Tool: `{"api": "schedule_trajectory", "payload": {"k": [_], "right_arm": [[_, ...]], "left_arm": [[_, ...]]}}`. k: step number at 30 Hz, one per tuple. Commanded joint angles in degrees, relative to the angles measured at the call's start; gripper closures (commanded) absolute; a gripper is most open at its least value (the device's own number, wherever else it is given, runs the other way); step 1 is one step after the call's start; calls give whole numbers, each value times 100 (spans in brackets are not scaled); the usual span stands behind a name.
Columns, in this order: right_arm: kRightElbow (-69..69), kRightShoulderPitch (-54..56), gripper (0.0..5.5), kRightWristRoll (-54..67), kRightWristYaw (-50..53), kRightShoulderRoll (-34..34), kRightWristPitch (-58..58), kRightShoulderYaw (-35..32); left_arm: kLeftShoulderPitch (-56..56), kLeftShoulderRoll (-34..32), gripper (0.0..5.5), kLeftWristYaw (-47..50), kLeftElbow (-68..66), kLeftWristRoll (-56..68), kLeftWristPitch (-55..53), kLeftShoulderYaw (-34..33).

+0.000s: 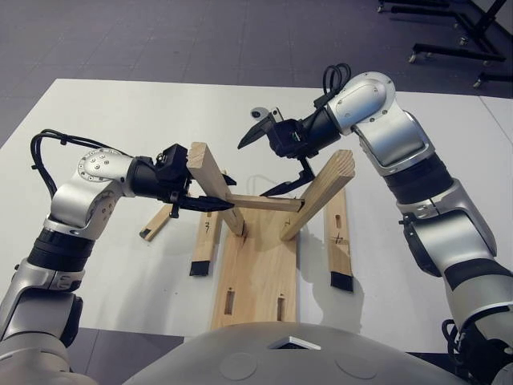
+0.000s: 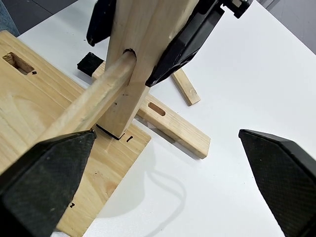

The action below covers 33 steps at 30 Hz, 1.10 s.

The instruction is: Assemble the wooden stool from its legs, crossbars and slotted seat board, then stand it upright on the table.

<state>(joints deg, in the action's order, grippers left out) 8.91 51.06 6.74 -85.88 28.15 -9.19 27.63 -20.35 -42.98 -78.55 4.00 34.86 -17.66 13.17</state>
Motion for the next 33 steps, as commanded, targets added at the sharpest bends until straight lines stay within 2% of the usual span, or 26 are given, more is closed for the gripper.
{"api": "schedule_trajectory", "payload": {"k": [1,6,12,16,20,25,29,33], "right_arm": [[-199,-207,10,536,-205,-672,93,105],[-301,-9,10,1310,461,-587,-552,-1204],[-451,-197,10,1794,1047,-114,-953,-2236],[-229,-406,10,2114,1381,452,-1190,-3156],[104,-1087,10,2987,1053,1136,-1916,-4209],[168,-2461,10,2745,489,1851,-1872,-4170],[55,-2757,10,2465,684,1669,-1578,-3859],[-540,-2793,10,2819,793,1411,-1980,-3601]], "left_arm": [[358,8,347,66,-179,-757,-217,613],[410,-126,347,-13,-147,-728,-309,658],[408,-272,347,-115,-162,-715,-345,660],[405,-315,347,-127,-132,-697,-359,645],[487,-374,347,-112,-19,-642,-355,591],[509,-442,347,-120,143,-494,-431,483],[455,-481,347,-181,145,-474,-485,452],[385,-467,347,-217,147,-469,-527,470]]}}
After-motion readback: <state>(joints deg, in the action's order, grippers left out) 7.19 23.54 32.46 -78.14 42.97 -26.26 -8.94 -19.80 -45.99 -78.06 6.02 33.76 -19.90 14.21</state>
